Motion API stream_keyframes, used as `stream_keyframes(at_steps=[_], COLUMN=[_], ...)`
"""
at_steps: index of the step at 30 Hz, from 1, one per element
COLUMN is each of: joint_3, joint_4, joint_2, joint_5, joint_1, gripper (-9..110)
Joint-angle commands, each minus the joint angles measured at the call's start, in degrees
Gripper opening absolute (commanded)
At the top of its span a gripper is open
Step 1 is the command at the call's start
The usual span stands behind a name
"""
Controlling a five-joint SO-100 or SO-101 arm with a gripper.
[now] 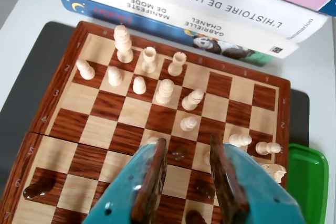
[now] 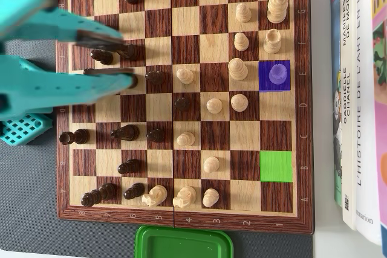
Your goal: Play chess
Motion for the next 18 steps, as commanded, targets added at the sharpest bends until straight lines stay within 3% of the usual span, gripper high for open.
stream_keyframes(at_steps=[1, 18], joint_3=[-5.27, -26.98], joint_4=[0.09, 0.09], joint_2=[-5.01, -38.23], joint_5=[-0.18, 0.26], joint_1=[0.18, 0.62], gripper=[13, 13])
